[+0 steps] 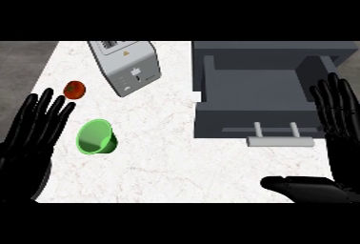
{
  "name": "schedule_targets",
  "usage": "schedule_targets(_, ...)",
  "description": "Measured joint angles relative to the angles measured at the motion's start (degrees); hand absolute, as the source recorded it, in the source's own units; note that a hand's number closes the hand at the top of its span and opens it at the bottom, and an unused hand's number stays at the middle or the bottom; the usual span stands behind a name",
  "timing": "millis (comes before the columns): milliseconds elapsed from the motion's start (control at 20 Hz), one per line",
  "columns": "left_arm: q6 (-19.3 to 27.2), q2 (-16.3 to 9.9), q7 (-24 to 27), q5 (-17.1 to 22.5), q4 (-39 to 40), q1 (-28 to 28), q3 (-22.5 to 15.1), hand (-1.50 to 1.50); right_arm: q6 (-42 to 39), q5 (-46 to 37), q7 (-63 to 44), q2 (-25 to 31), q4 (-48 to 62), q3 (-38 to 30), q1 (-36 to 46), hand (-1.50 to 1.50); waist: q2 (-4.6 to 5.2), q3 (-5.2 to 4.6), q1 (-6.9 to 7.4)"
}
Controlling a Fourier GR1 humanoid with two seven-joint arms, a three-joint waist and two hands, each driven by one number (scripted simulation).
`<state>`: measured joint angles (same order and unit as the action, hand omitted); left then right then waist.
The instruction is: Pick up the cup, place it into the drawer and close the drawer
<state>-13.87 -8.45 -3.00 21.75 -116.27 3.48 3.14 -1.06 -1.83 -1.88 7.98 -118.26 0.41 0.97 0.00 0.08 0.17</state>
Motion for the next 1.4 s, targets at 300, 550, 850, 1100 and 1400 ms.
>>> schedule_targets(300,-4.27,-1.51,-0.32,5.29,5.37,0.71,4.01,-1.50,-2.25,0.62,0.90,0.76,1.94,-1.46,0.43,-1.50,0.00,-0.06,-0.10)
schedule_targets(550,-6.55,-0.79,5.39,1.29,13.47,1.92,5.53,-1.50,-2.70,0.48,0.94,0.28,2.15,-1.54,0.71,-1.50,0.01,-0.09,-0.17)
schedule_targets(850,-6.94,-2.39,11.65,-3.84,25.10,-1.11,8.97,-1.50,-3.29,0.90,0.99,0.79,5.04,-3.26,3.66,-1.50,0.06,-0.09,-0.22)
schedule_targets(1100,-7.24,-3.67,18.95,-8.67,36.50,-3.15,11.00,-1.50,-4.18,0.79,2.45,0.47,3.72,-3.24,0.93,-1.50,0.05,-0.10,-0.43)
schedule_targets(1400,-6.51,-4.50,27.74,-14.07,50.73,-6.69,11.73,-1.50,-5.17,0.87,3.86,-0.07,4.20,-3.46,-0.36,-1.50,0.06,-0.11,-0.47)
